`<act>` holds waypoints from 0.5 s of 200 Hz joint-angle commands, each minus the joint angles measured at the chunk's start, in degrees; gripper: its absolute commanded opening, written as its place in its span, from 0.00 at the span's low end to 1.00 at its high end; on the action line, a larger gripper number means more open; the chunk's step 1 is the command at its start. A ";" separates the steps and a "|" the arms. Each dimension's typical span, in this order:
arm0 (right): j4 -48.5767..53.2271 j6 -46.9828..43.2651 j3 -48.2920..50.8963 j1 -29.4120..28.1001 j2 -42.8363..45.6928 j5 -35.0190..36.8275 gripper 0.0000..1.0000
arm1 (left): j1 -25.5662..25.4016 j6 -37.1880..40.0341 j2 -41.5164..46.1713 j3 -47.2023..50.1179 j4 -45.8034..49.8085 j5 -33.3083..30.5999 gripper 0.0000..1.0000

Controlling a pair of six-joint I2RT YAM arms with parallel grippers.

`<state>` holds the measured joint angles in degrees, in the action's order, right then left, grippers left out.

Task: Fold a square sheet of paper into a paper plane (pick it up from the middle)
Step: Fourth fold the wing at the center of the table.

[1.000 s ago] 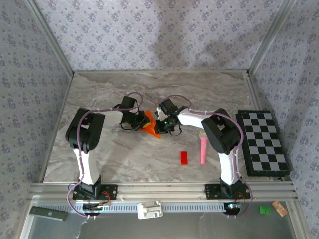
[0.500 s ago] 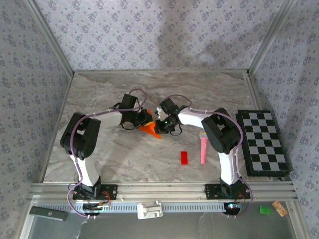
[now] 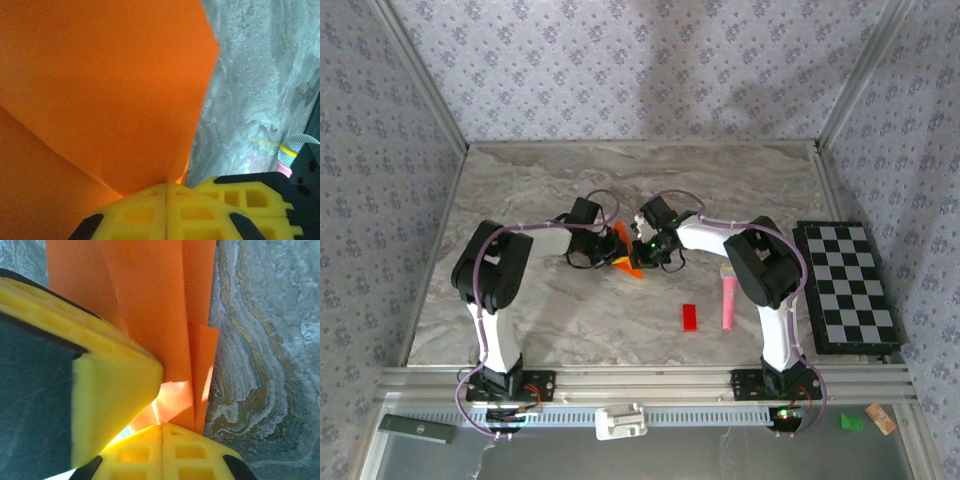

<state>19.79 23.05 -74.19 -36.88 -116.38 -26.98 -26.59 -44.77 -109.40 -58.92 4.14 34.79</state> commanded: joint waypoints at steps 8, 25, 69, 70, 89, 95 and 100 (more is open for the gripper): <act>7.13 -1.19 1.01 0.32 -3.76 4.08 0.02 | -0.09 1.13 -2.12 -2.73 4.23 -4.70 0.06; 7.92 -2.01 1.67 0.60 -3.94 4.10 0.02 | 0.44 0.85 -3.28 -3.60 6.01 -7.49 0.06; 10.06 -4.36 4.03 1.47 -3.86 4.22 0.02 | 2.71 4.09 -5.19 -6.78 9.85 -10.18 0.06; 10.08 -4.39 4.04 1.51 -3.86 4.22 0.02 | 2.78 4.22 -5.24 -6.80 9.89 -10.22 0.06; 10.75 -4.94 4.71 1.68 -3.94 4.35 0.02 | 4.40 6.76 -5.96 -8.65 11.71 -10.44 0.07; 10.87 -5.07 4.89 1.74 -3.97 4.45 0.02 | 5.04 7.62 -6.28 -9.14 12.01 -10.37 0.07; 10.99 -5.16 5.02 1.84 -4.03 4.48 0.02 | 5.64 8.27 -6.51 -9.55 12.16 -10.36 0.07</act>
<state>19.42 20.05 -73.41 -35.86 -116.42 -28.01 -25.17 -41.21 -112.99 -66.17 13.43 32.56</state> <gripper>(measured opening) 0.050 0.066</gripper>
